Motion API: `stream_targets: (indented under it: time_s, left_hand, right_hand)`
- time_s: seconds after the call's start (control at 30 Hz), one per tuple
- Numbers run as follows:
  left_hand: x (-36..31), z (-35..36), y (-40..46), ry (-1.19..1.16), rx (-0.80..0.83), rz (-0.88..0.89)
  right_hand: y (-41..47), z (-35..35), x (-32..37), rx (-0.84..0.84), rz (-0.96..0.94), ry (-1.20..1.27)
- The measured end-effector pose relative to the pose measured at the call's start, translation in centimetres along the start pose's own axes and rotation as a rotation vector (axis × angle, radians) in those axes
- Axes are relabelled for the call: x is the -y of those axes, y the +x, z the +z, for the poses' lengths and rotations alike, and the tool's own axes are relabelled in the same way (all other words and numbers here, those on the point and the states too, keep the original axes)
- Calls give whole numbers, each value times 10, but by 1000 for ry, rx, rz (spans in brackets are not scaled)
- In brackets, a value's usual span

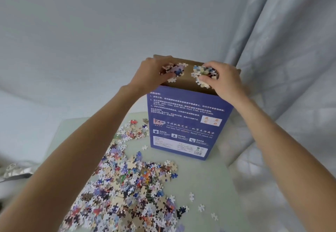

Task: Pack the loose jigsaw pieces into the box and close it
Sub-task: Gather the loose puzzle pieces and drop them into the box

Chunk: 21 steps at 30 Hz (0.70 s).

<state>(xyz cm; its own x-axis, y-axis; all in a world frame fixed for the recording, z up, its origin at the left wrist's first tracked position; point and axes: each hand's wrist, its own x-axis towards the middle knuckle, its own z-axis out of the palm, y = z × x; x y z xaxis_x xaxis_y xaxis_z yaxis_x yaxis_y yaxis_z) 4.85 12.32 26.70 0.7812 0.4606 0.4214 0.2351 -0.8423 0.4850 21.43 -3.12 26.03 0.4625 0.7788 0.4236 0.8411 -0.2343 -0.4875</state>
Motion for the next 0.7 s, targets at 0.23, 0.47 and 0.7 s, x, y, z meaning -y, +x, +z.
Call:
stream_targets:
  time_s: [0.23,0.47,0.7]
  left_hand:
    - [11,22,20,245,226,78]
    - [18,22,20,201,202,-15]
    - [22,25,3,9,144,-12]
  right_hand:
    - [2,10,-14,135,-54,-93]
    - [6,7,-9,138,-112,-59]
    - [6,13,-6,213,-248,-149]
